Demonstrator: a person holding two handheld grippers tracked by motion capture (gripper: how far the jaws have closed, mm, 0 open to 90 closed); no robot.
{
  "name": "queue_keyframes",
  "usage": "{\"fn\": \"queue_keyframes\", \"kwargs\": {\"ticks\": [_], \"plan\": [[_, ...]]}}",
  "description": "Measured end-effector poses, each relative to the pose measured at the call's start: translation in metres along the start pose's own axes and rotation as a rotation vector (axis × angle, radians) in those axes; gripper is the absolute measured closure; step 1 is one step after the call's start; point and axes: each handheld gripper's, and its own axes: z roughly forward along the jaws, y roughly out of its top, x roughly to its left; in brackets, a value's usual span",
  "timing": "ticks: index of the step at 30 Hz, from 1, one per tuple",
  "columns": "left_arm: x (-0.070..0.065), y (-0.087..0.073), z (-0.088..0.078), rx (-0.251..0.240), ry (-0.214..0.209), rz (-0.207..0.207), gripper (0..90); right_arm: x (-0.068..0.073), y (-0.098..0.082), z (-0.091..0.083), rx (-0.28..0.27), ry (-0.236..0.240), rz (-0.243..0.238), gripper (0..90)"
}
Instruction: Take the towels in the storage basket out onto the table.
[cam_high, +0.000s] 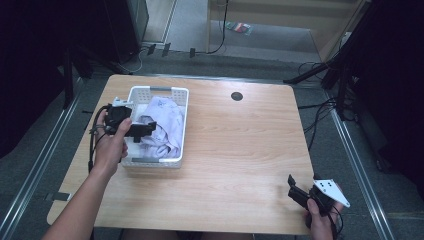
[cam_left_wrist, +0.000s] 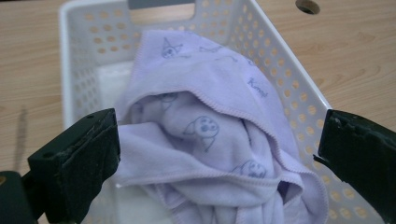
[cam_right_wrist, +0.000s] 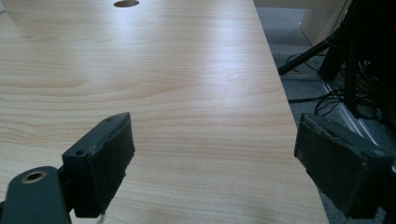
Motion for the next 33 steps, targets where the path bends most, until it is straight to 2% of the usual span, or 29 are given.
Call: {"fn": "queue_keyframes", "kwargs": {"ticks": [1,2,4,6,7,9,10,11,13,15,17,19,20,21,24,25,26,27,28,31,32,33], "plan": [[0.0,0.0,0.0,0.0,0.0,0.0,0.0,0.0,0.0,0.0,0.0,0.0,0.0,12.2],[-0.002,0.005,0.01,0.03,0.011,0.006,0.0,0.0,0.0,0.0,-0.002,0.0,0.0,12.2],[-0.004,0.009,0.021,0.061,0.028,-0.002,0.0,0.0,0.0,0.0,-0.001,0.002,0.0,12.2],[-0.006,0.011,0.029,0.095,0.026,0.007,0.0,0.0,0.0,0.0,-0.001,0.001,0.0,12.1],[-0.006,0.011,0.029,0.095,0.026,0.007,0.0,0.0,0.0,0.0,-0.001,0.001,0.0,12.1],[-0.009,0.013,0.043,0.146,0.015,-0.003,0.0,0.0,0.0,0.0,0.0,0.002,0.0,12.1],[-0.009,0.013,0.043,0.146,0.015,-0.003,0.0,0.0,0.0,0.0,0.0,0.002,0.0,12.2],[-0.009,0.014,0.051,0.168,0.018,-0.022,0.0,0.0,0.0,0.0,-0.001,0.003,-0.001,12.2],[-0.007,0.015,0.059,0.203,0.034,-0.032,0.0,0.0,0.0,0.0,-0.001,0.003,-0.001,12.2],[-0.007,0.015,0.064,0.208,0.046,-0.039,0.0,0.0,0.0,0.0,-0.001,0.003,0.0,12.2],[-0.007,0.016,0.075,0.248,0.06,-0.043,0.0,0.0,0.0,0.0,0.0,0.004,0.0,12.1],[-0.007,0.017,0.079,0.254,0.066,-0.043,0.0,0.0,0.0,0.0,0.001,0.005,0.0,12.1],[-0.007,0.017,0.086,0.265,0.056,-0.042,0.0,0.0,0.0,0.0,0.0,0.006,0.001,12.1],[-0.007,0.017,0.089,0.269,0.038,-0.053,0.0,0.0,0.0,0.0,0.001,0.006,0.001,12.1],[-0.006,0.018,0.095,0.264,0.041,-0.069,0.0,-0.001,0.0,0.0,0.001,0.006,0.001,12.1],[-0.006,0.018,0.098,0.262,0.053,-0.066,0.0,-0.001,0.0,0.0,0.001,0.006,0.001,12.1],[-0.006,0.016,0.105,0.291,0.06,-0.057,0.0,-0.001,0.0,0.0,0.0,0.006,0.004,12.1],[-0.006,0.016,0.105,0.291,0.06,-0.057,0.0,-0.001,0.0,0.0,0.0,0.007,0.007,12.1],[-0.007,0.013,0.112,0.303,0.073,-0.048,0.0,-0.001,0.0,0.0,0.0,0.009,0.007,12.1],[-0.009,0.011,0.117,0.324,0.091,-0.028,0.0,-0.001,0.0,0.0,0.001,0.011,0.008,12.0],[-0.011,0.009,0.12,0.34,0.119,-0.014,0.0,-0.001,0.0,0.0,0.003,0.012,0.009,12.0],[-0.011,0.009,0.12,0.34,0.119,-0.014,0.0,-0.001,0.0,0.0,0.003,0.012,0.009,12.0]]}}
